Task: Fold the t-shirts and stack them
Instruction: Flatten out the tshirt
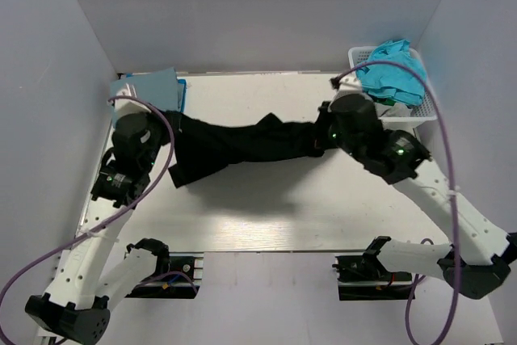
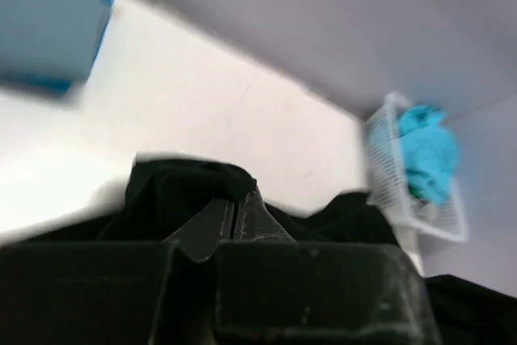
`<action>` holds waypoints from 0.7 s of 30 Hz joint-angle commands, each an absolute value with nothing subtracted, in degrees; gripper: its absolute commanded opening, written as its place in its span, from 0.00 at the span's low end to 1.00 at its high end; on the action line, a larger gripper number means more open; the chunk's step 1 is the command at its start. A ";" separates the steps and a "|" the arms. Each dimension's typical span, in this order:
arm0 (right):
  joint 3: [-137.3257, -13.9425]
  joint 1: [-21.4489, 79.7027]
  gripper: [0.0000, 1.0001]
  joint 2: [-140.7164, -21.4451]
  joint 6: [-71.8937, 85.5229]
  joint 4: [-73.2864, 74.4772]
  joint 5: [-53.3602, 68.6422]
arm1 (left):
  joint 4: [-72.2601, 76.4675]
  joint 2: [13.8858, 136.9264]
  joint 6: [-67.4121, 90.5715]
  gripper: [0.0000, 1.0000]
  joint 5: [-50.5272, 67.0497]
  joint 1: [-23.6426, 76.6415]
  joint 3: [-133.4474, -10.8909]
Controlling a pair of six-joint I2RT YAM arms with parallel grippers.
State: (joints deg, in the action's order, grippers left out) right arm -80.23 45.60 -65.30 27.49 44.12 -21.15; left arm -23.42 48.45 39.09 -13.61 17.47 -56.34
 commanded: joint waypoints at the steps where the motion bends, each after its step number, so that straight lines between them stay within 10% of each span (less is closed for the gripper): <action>1: -89.96 45.26 0.00 -63.72 24.00 45.53 -31.97 | -21.80 48.33 34.46 0.00 -10.82 17.58 -64.41; 21: -116.71 45.44 0.00 -53.36 8.70 33.76 -16.09 | -18.45 48.60 28.39 0.00 12.47 16.96 -98.60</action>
State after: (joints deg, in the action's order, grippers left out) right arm -113.25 45.50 -55.75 11.38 39.99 -19.57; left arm -19.27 50.13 29.45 8.16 17.37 -94.91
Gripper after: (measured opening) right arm 0.036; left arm 0.035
